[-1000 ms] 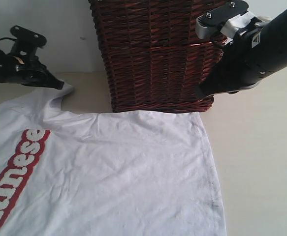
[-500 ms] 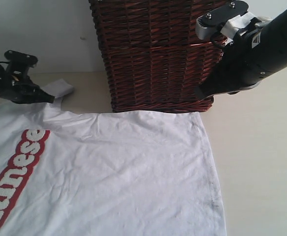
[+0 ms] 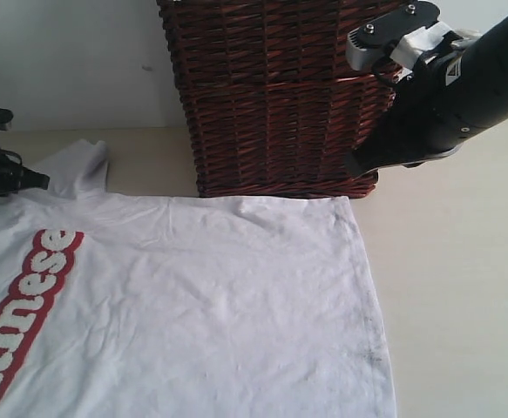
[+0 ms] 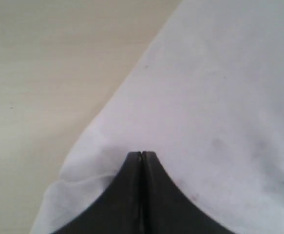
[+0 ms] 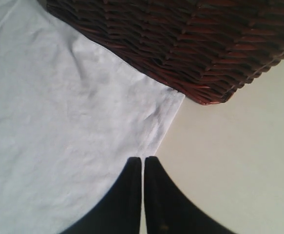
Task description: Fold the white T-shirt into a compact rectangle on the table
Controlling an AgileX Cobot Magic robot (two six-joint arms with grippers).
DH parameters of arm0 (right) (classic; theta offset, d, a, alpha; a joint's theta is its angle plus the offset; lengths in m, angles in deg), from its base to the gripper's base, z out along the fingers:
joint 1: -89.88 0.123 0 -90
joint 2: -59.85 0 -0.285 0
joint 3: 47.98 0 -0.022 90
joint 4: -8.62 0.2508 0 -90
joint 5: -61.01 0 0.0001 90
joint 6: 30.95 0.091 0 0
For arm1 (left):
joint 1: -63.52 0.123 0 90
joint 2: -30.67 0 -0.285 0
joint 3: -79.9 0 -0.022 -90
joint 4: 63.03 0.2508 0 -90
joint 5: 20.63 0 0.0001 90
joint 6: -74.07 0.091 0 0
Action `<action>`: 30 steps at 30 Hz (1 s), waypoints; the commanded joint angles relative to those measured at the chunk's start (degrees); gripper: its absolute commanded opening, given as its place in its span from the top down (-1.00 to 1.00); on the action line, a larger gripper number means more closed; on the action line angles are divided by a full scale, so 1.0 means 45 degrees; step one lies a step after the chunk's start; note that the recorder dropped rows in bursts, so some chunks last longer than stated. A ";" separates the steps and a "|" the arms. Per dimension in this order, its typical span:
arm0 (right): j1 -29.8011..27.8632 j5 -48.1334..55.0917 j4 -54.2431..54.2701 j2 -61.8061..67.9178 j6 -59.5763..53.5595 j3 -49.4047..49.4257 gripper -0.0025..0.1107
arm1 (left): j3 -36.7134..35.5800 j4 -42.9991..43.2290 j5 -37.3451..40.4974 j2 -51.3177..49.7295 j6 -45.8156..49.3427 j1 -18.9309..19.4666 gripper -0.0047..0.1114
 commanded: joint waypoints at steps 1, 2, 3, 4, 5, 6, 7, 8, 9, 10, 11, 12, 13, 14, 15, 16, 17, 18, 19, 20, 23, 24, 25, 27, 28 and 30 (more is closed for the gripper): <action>0.0002 -0.0004 0.0000 -0.0009 -0.0071 0.0022 0.88 | -0.0128 -0.0016 0.1001 -0.0129 -0.0694 0.0306 0.92; 0.0002 -0.0004 0.0000 -0.0009 -0.0071 0.0022 0.88 | -0.0128 -0.0016 0.1001 -0.0098 -0.0694 0.0306 0.92; 0.0002 -0.0004 0.0000 -0.0009 -0.0071 0.0022 0.88 | -0.0128 -0.0016 0.1001 -0.0070 -0.0694 0.0306 0.92; 0.0002 -0.0004 0.0000 -0.0009 -0.0071 0.0022 0.88 | -0.0128 -0.0016 0.0971 0.0013 -0.0694 0.0282 0.92; 0.0002 -0.0004 0.0000 -0.0009 -0.0071 0.0022 0.88 | -0.0128 -0.0042 0.0872 0.0096 -0.0724 0.0282 0.92; 0.0002 -0.0004 0.0000 -0.0009 -0.0071 0.0022 0.88 | -0.0128 -0.0042 0.0786 0.0232 -0.0861 0.0257 0.92; 0.0002 -0.0004 0.0000 -0.0009 -0.0071 0.0022 0.88 | -0.0128 -0.0042 0.0694 0.0382 -0.1057 0.0227 0.92; 0.0002 -0.0004 0.0000 -0.0009 -0.0071 0.0022 0.88 | -0.0128 -0.0042 0.0545 0.0576 -0.1302 0.0227 0.92; 0.0002 -0.0004 0.0000 -0.0009 -0.0071 0.0022 0.88 | -0.0128 -0.0093 0.0430 0.0793 -0.1383 0.0227 0.92; 0.0002 -0.0004 0.0000 -0.0009 -0.0071 0.0022 0.88 | -0.0128 -0.0094 0.0349 0.0979 -0.1383 0.0227 0.92; 0.0002 -0.0004 0.0000 -0.0009 -0.0071 0.0022 0.88 | -0.0128 -0.0094 0.0311 0.1270 -0.1383 0.0227 0.92; 0.0002 -0.0004 0.0000 -0.0009 -0.0071 0.0022 0.88 | -0.0128 -0.0094 0.0289 0.1463 -0.1300 0.0227 0.92; 0.0002 -0.0005 0.0000 -0.0009 -0.0100 0.0022 0.88 | -0.0128 -0.0094 0.0283 0.1652 -0.1206 0.0227 0.92; 0.0002 -0.0005 0.0000 -0.0009 -0.0100 0.0022 0.88 | -0.0128 -0.0042 0.0350 0.1933 -0.1018 0.0227 0.92; 0.0002 -0.0005 0.0000 -0.0009 -0.0131 0.0022 0.88 | -0.0128 -0.0042 0.0457 0.2123 -0.0846 0.0227 0.92; 0.0002 -0.0005 0.0000 -0.0009 -0.0210 0.0022 0.88 | -0.0128 -0.0042 0.0557 0.2307 -0.0696 0.0227 0.92; 0.0002 -0.0005 0.0000 -0.0009 -0.0265 0.0022 0.88 | -0.0128 -0.0042 0.0769 0.2578 -0.0381 0.0227 0.92; 0.0002 -0.0005 0.0000 -0.0009 -0.0282 0.0022 0.88 | -0.0128 -0.0042 0.0955 0.2759 -0.0068 0.0227 0.92; 0.0002 -0.0005 0.0000 -0.0009 -0.0282 0.0022 0.88 | -0.0128 -0.0042 0.1168 0.3005 0.0364 0.0227 0.92; 0.0002 -0.0005 0.0000 -0.0009 -0.0282 0.0022 0.88 | -0.0128 -0.0042 0.1511 0.3253 0.0724 0.0227 0.92; 0.0002 0.0017 0.0000 -0.0009 -0.0529 0.0022 0.89 | -0.0395 -0.0042 0.1978 0.4116 0.1096 0.0227 0.92; 0.0002 0.0056 0.0000 -0.0009 -0.0603 0.0022 0.89 | -0.0529 -0.0042 0.2014 0.4384 0.1096 0.0227 0.92; 0.0002 0.0112 0.0000 -0.0009 -0.0631 0.0022 0.91 | -0.0737 -0.0042 0.2044 0.4728 0.1151 0.0227 0.92; 0.0002 0.0143 0.0000 -0.0009 -0.0631 0.0022 0.93 | -0.1162 -0.0042 0.2074 0.5354 0.1346 0.0227 0.92; 0.0002 0.0143 0.0000 -0.0009 -0.0631 0.0022 0.94 | -0.1418 -0.0042 0.2112 0.5708 0.1445 0.0227 0.92; 0.0002 0.0200 0.0000 -0.0009 -0.0844 0.0022 0.95 | -0.1869 -0.0042 0.2368 0.6370 0.1792 0.0227 0.92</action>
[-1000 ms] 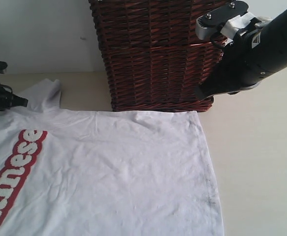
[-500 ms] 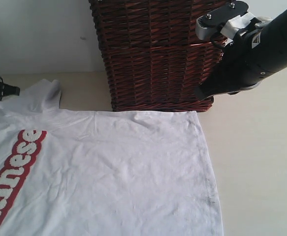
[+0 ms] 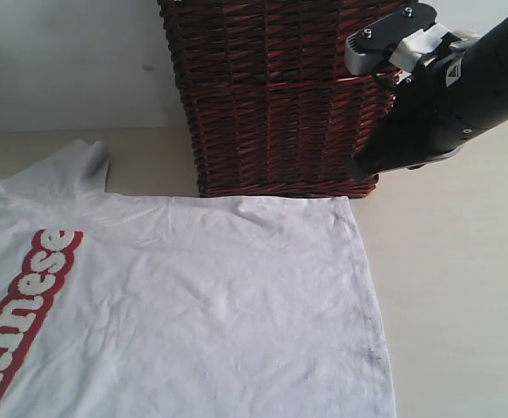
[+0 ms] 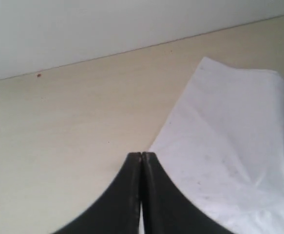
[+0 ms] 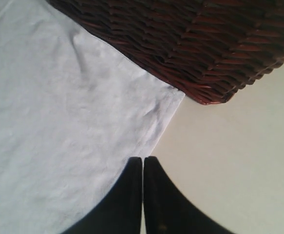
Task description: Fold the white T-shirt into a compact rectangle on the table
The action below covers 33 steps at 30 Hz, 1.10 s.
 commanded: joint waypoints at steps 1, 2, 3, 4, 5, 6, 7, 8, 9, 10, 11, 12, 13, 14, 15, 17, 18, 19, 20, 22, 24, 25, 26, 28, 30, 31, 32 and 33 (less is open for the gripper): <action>0.0002 0.0102 0.0130 -0.0009 -0.0521 0.0052 0.96 | -0.0964 -0.0042 0.0648 0.1516 0.0834 0.0034 0.92; 0.0002 0.0128 0.0323 -0.0009 -0.0705 0.0079 0.96 | -0.1135 -0.0064 0.1068 0.1826 0.1322 0.0034 0.92; 0.0002 0.0130 0.0534 -0.0009 -0.1006 0.0138 0.96 | -0.1219 -0.0064 0.1651 0.2036 0.2126 0.0034 0.92; 0.0002 0.0161 0.0839 -0.0009 -0.1457 0.0193 0.96 | -0.1225 -0.0064 0.2765 0.2252 0.3405 0.0034 0.92; 0.0002 0.0161 0.1171 -0.0009 -0.1931 0.0255 0.96 | -0.1225 -0.0021 0.4553 0.2395 0.5277 0.0034 0.92; 0.0002 0.0213 0.1606 -0.0009 -0.2490 0.0258 0.96 | -0.1225 0.0317 0.6830 0.2476 0.7732 0.0034 0.92; 0.0002 0.0293 0.1953 -0.0009 -0.3008 0.0258 0.96 | -0.1225 0.0631 0.9477 0.2541 0.9764 0.0034 0.92; 0.0002 0.0367 0.2243 -0.0009 -0.3408 0.0258 0.96 | -0.1225 0.0991 1.1184 0.2569 1.2067 0.0034 0.92; 0.0002 0.0520 0.2623 -0.0009 -0.3898 0.0258 0.96 | -0.1225 0.1308 1.1184 0.2569 1.3195 0.0034 0.92; 0.0002 0.0652 0.3016 -0.0009 -0.4340 0.0258 0.96 | -0.1254 0.1641 1.1184 0.2627 1.3162 0.0034 0.92; 0.0002 0.0749 0.3366 -0.0009 -0.4693 0.0258 0.96 | -0.1320 0.1729 1.1184 0.2623 1.3126 0.0084 0.92; 0.0002 0.0749 0.3683 -0.0009 -0.5074 0.0258 0.96 | -0.1483 0.1729 1.1184 0.2623 1.3086 0.0216 0.92; 0.0002 0.0662 0.4026 -0.0009 -0.5426 0.0258 0.96 | -0.1749 0.2154 1.1184 0.2600 1.3235 0.0325 0.92; 0.0002 0.0529 0.4295 -0.0009 -0.5726 0.0258 0.96 | -0.2093 0.2952 1.1184 0.2600 1.3325 0.0400 0.92; 0.0002 0.0501 0.4566 -0.0009 -0.5935 0.0258 0.96 | -0.2516 0.3874 1.1184 0.2575 1.3325 0.0409 0.92; 0.0002 0.0527 0.4654 -0.0009 -0.6158 0.0258 0.96 | -0.3221 0.5641 1.0191 0.2575 1.3156 0.0600 0.91; 0.0002 0.0551 0.4654 -0.0009 -0.6158 0.0258 0.96 | -0.3543 0.5846 0.9495 0.2575 1.3156 0.0629 0.88; 0.0002 0.0551 0.4654 -0.0009 -0.6158 0.0258 0.96 | -0.3733 0.5844 0.8869 0.2575 1.3150 0.0659 0.82; 0.0002 0.0547 0.4628 -0.0009 -0.6158 0.0258 0.96 | -0.3895 0.5844 0.8117 0.2575 1.3047 0.0659 0.73; 0.0002 0.0643 0.4601 -0.0009 -0.6158 0.0258 0.96 | -0.4137 0.5475 0.6810 0.2575 1.2716 0.0659 0.44; 0.0002 0.0735 0.4601 -0.0009 -0.6221 0.0258 0.96 | -0.4348 0.5068 0.5930 0.2550 1.2702 0.0737 -0.09; 0.0002 0.0765 0.4601 -0.0009 -0.6283 0.0258 0.96 | -0.4461 0.5001 0.5546 0.2499 1.2537 0.0763 -0.33; 0.0002 0.0788 0.4601 -0.0009 -0.6313 0.0258 0.96 | -0.4645 0.4997 0.5229 0.2461 1.2364 0.0825 -0.63; 0.0002 0.0838 0.4601 -0.0009 -0.6313 0.0258 0.96 | -0.4846 0.5094 0.5089 0.2433 1.2318 0.0841 -0.89; 0.0002 0.0838 0.4624 -0.0009 -0.6313 0.0258 0.96 | -0.4936 0.5071 0.5119 0.2402 1.2318 0.0841 -0.89; 0.0002 0.0838 0.4688 -0.0009 -0.6339 0.0258 0.96 | -0.4936 0.4904 0.5139 0.2402 1.2318 0.0841 -0.89; 0.0002 0.0838 0.4688 -0.0009 -0.6339 0.0258 0.96 | -0.4936 0.4838 0.5094 0.2402 1.2429 0.0841 -0.89; 0.0002 0.0838 0.4688 -0.0009 -0.6339 0.0258 0.96 | -0.4936 0.4870 0.5028 0.2402 1.2556 0.0841 -0.89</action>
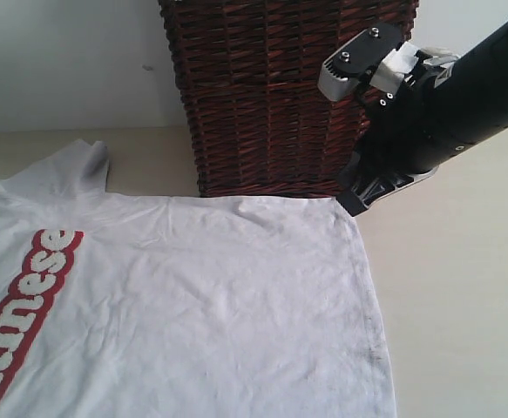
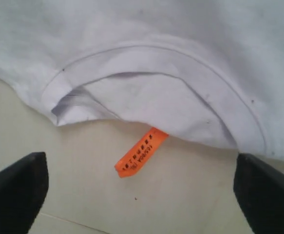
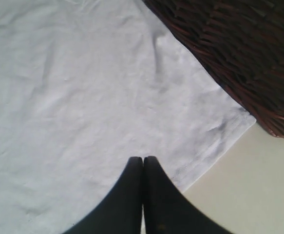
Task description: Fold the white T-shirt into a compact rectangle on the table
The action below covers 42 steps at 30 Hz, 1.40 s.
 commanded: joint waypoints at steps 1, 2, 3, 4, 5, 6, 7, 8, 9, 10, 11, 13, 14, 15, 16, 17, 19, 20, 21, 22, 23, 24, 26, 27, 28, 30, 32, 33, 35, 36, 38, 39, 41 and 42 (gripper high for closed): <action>0.0002 -0.0005 0.0113 -0.0009 -0.0105 0.0043 0.96 | -0.0074 0.0100 -0.0381 0.0015 0.0341 0.0039 -0.89; 0.0002 0.0019 0.0113 -0.0009 -0.0106 0.0043 0.96 | -0.0074 0.0634 -0.0535 0.0040 0.0733 0.0039 -0.89; 0.0002 0.0019 0.0113 -0.0009 -0.0106 0.0043 0.96 | -0.0074 0.1330 -0.0746 0.0090 0.1056 0.0039 -0.89; 0.0002 0.0019 0.0113 -0.0009 -0.0106 0.0043 0.96 | -0.0074 0.1865 -0.0839 0.0123 0.0991 0.0039 -0.89; 0.0002 0.0019 0.0113 -0.0009 -0.0106 0.0043 0.96 | -0.0074 0.1809 -0.0839 0.0143 0.0707 0.0084 -0.89; 0.0002 0.0019 0.0113 -0.0009 -0.0106 0.0043 0.96 | -0.0074 0.1511 -0.0980 0.0118 0.0578 0.0185 -0.89; 0.0002 0.0019 0.0113 -0.0009 -0.0106 0.0043 0.96 | -0.0074 0.1027 -0.1109 0.0117 0.0578 0.0185 -0.89; 0.0002 0.0019 0.0113 -0.0009 -0.0106 0.0043 0.96 | -0.0074 0.0451 -0.1207 0.0117 0.0578 0.0185 -0.89; 0.0002 0.0019 0.0113 -0.0009 -0.0106 0.0043 0.96 | -0.0074 -0.0582 -0.1560 0.0117 0.0728 0.0185 -0.89; 0.0002 0.0019 0.0113 -0.0009 -0.0106 0.0043 0.96 | -0.0074 -0.1721 -0.2156 0.0093 0.1306 0.0185 -0.89; 0.0002 0.0019 0.0113 -0.0009 -0.0106 0.0043 0.96 | -0.0074 -0.2546 -0.2305 0.0032 0.2466 0.0185 -0.89; 0.0002 0.0019 0.0113 -0.0009 -0.0106 0.0043 0.96 | -0.0074 -0.3063 -0.1680 0.0003 0.4680 0.0185 -0.89; 0.0002 0.0045 0.0089 -0.0009 -0.0106 0.0043 0.96 | -0.0074 -0.3057 -0.1243 0.0003 0.5384 0.0185 -0.89; 0.0002 0.0045 0.0061 -0.0009 -0.0106 0.0043 0.96 | -0.0074 -0.3024 -0.0977 0.0003 0.5809 0.0265 -0.89; 0.0002 0.0045 0.0061 -0.0009 -0.0106 0.0043 0.96 | -0.0074 -0.2996 -0.0951 0.0003 0.5981 0.0432 -0.89; 0.0002 0.0045 0.0061 -0.0009 -0.0106 0.0043 0.96 | -0.0034 -0.2996 -0.0951 0.0003 0.6145 0.0608 -0.89; 0.0002 0.0045 0.0061 -0.0009 -0.0106 0.0043 0.96 | 0.0523 -0.3724 -0.0054 -0.0197 0.6881 0.1458 -0.89; 0.0002 0.0045 0.0061 -0.0009 -0.0106 0.0043 0.96 | 0.0774 -0.4128 0.0646 -0.0362 0.7195 0.1764 -0.89; 0.0002 0.0045 0.0061 -0.0009 -0.0106 0.0043 0.96 | 0.0994 -0.4621 0.1020 -0.0492 0.7467 0.2067 -0.89; 0.0002 0.0045 0.0061 -0.0009 -0.0106 0.0043 0.96 | 0.1142 -0.4986 0.1352 -0.0626 0.7632 0.2280 -0.89; 0.0002 0.0045 0.0061 -0.0009 -0.0106 0.0043 0.96 | 0.1308 -0.5367 0.1594 -0.0818 0.7922 0.2551 -0.89; 0.0002 0.0045 0.0061 -0.0009 -0.0106 0.0043 0.96 | 0.1373 -0.5463 0.1716 -0.0931 0.8141 0.2662 -0.89; 0.0002 0.0045 0.0061 -0.0009 -0.0106 0.0043 0.96 | 0.1395 -0.5331 0.1481 -0.1104 0.8438 0.2718 -0.89; 0.0002 0.0045 0.0061 -0.0009 -0.0106 0.0043 0.96 | 0.1395 -0.5213 0.1355 -0.1212 0.8699 0.2718 -0.89; 0.0002 0.0045 0.0061 -0.0009 -0.0106 0.0043 0.96 | 0.1395 -0.5213 0.1220 -0.1305 0.9035 0.2718 -0.89; 0.0002 0.0237 0.0061 -0.0009 -0.0106 0.0043 0.96 | 0.1395 -0.5151 0.0804 -0.1572 0.9491 0.2718 -0.89; 0.0002 0.0527 0.0061 -0.0009 -0.0106 0.0043 0.96 | 0.1395 -0.5299 0.0577 -0.1840 0.9466 0.2838 -0.89; 0.0002 0.0495 0.0061 -0.0009 -0.0106 0.0043 0.96 | 0.1395 -0.5299 0.0855 -0.2025 0.9392 0.2977 -0.89; 0.0002 0.0336 0.0113 -0.0009 -0.0076 0.0043 0.96 | 0.1395 -0.5100 0.1280 -0.2070 0.9392 0.3085 -0.89; 0.0002 0.0242 0.0113 -0.0009 -0.0076 0.0043 0.96 | 0.1395 -0.5100 0.1415 -0.2070 0.9392 0.3296 -0.89; 0.0002 0.0000 0.0113 -0.0009 -0.0103 0.0043 0.96 | 0.1466 -0.5100 0.1675 -0.2070 0.9335 0.3641 -0.89; 0.0002 -0.0026 0.0113 -0.0009 -0.0103 0.0043 0.96 | 0.1540 -0.5100 0.1938 -0.2070 0.9333 0.3781 -0.89; 0.0002 -0.0053 0.0113 -0.0009 -0.0103 0.0043 0.96 | 0.1543 -0.5100 0.2264 -0.2070 0.9467 0.4070 -0.89; 0.0002 -0.0110 0.0272 -0.0009 -0.0103 0.0043 0.96 | 0.1543 -0.5100 0.2288 -0.2070 0.9467 0.4070 -0.89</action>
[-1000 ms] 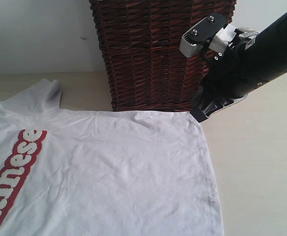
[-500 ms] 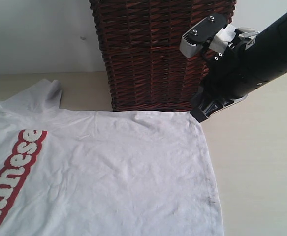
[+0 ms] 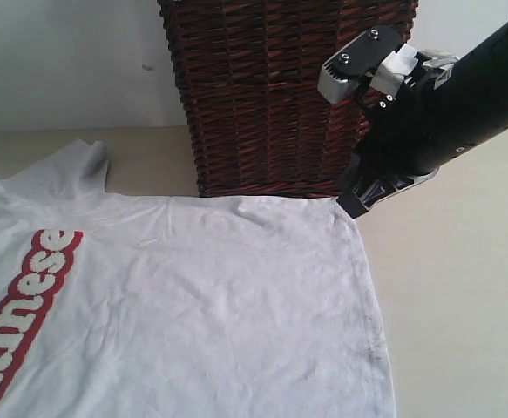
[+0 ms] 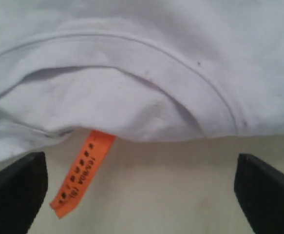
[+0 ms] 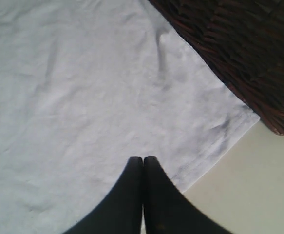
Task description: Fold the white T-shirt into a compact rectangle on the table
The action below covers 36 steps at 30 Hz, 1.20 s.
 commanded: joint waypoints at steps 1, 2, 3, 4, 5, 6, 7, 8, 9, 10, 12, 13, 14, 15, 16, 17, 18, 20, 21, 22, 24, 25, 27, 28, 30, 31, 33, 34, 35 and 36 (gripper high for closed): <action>0.0002 -0.0303 0.0435 -0.0009 -0.0103 0.0043 0.96 | 0.0108 -0.0128 0.0370 0.0024 0.0088 0.0203 -0.89; 0.0002 -0.0414 0.0592 -0.0009 -0.0103 0.0043 0.96 | 0.0139 -0.0432 0.0193 0.0024 0.0088 0.0120 -0.89; 0.0002 -0.0521 0.0622 -0.0009 -0.0103 0.0043 0.96 | 0.0148 -0.1044 0.0030 -0.0013 0.0088 0.0068 -0.89; 0.0002 -0.0521 0.0622 -0.0009 -0.0103 0.0043 0.96 | 0.0148 -0.1925 -0.0037 -0.0160 0.0088 0.0068 -0.89; 0.0002 -0.0521 0.0622 -0.0009 -0.0103 0.0043 0.96 | 0.0148 -0.2337 0.0242 -0.0397 0.0088 0.0068 -0.89; 0.0002 -0.0458 0.0622 -0.0009 -0.0103 0.0043 0.96 | 0.0148 -0.2400 0.0603 -0.0573 0.0088 0.0068 -0.89; 0.0002 -0.0430 0.0622 -0.0009 -0.0103 0.0043 0.96 | 0.0148 -0.2400 0.0981 -0.0812 0.0088 0.0068 -0.89; 0.0002 -0.0365 0.0622 -0.0009 -0.0103 0.0043 0.96 | 0.0148 -0.2324 0.1256 -0.1057 0.0088 0.0068 -0.89; 0.0002 -0.0334 0.0622 -0.0009 -0.0103 0.0043 0.96 | 0.0148 -0.2194 0.1259 -0.1266 -0.0006 0.0068 -0.89; 0.0002 -0.0273 0.0622 -0.0009 -0.0103 0.0043 0.96 | 0.0148 -0.1921 0.1041 -0.1427 -0.0326 0.0068 -0.89; 0.0002 -0.0168 0.0622 -0.0009 -0.0103 0.0043 0.96 | 0.0148 -0.1261 0.0213 -0.1633 -0.0909 0.0149 -0.89; 0.0002 -0.0142 0.0622 -0.0009 -0.0103 0.0043 0.96 | 0.0198 -0.0888 -0.0263 -0.1732 -0.1102 0.0219 -0.89; 0.0002 -0.0142 0.0622 -0.0009 -0.0103 0.0043 0.96 | 0.0228 -0.0650 -0.0652 -0.1784 -0.1102 0.0311 -0.89; 0.0002 -0.0142 0.0622 -0.0009 -0.0103 0.0043 0.96 | 0.0249 -0.0593 -0.1014 -0.1813 -0.1102 0.0391 -0.89; 0.0002 -0.0142 0.0622 -0.0009 -0.0103 0.0043 0.96 | 0.0279 -0.0593 -0.1293 -0.1873 -0.1079 0.0507 -0.89; 0.0002 -0.0142 0.0622 -0.0009 -0.0103 0.0043 0.96 | 0.0369 -0.0618 -0.1366 -0.1934 -0.1079 0.0602 -0.89; 0.0002 -0.0142 0.0622 -0.0009 -0.0103 0.0043 0.96 | 0.0401 -0.0687 -0.1366 -0.1931 -0.1079 0.0628 -0.89; 0.0002 -0.0142 0.0622 -0.0009 -0.0103 0.0043 0.96 | 0.0483 -0.0735 -0.1366 -0.1963 -0.0888 0.0769 -0.89; 0.0002 -0.0142 0.0622 -0.0009 -0.0103 0.0043 0.96 | 0.0512 -0.0735 -0.1366 -0.1963 -0.0888 0.0765 -0.89; 0.0002 -0.0142 0.0622 -0.0009 -0.0103 0.0043 0.96 | 0.0540 -0.0735 -0.1366 -0.1963 -0.0840 0.0765 -0.89; 0.0002 -0.0142 0.0622 -0.0009 -0.0103 0.0043 0.96 | 0.0683 -0.1504 -0.0957 -0.1853 -0.0284 0.0737 -0.89; 0.0002 -0.0142 0.0622 -0.0009 -0.0103 0.0043 0.96 | 0.0742 -0.2223 -0.0728 -0.1791 0.0116 0.0737 -0.89; 0.0002 -0.0141 0.0599 -0.0009 -0.0103 0.0043 0.96 | 0.1050 -0.3730 -0.0591 -0.1732 0.0115 0.0737 -0.89; 0.0002 -0.0141 0.0599 -0.0009 -0.0103 0.0043 0.96 | 0.1218 -0.4172 -0.0481 -0.1732 0.0115 0.0737 -0.89; 0.0002 -0.0141 0.0599 -0.0009 -0.0103 0.0043 0.96 | 0.1735 -0.4736 0.0149 -0.1732 0.0115 0.0737 -0.89; 0.0002 -0.0141 0.0599 -0.0009 -0.0103 0.0043 0.96 | 0.1985 -0.4659 0.0502 -0.1732 0.0115 0.0737 -0.89; 0.0002 -0.0141 0.0599 -0.0009 -0.0103 0.0043 0.96 | 0.2348 -0.3554 0.1405 -0.1761 0.0089 0.0737 -0.89; 0.0002 -0.0141 0.0599 -0.0009 -0.0103 0.0043 0.96 | 0.2432 -0.2859 0.1709 -0.1761 -0.0083 0.0737 -0.89; 0.0002 -0.0141 0.0599 -0.0009 -0.0103 0.0043 0.96 | 0.2456 -0.2190 0.2033 -0.1819 -0.0433 0.0759 -0.89; 0.0002 -0.0118 0.0602 -0.0009 -0.0103 0.0043 0.96 | 0.2456 -0.1596 0.2133 -0.1882 -0.0668 0.0815 -0.89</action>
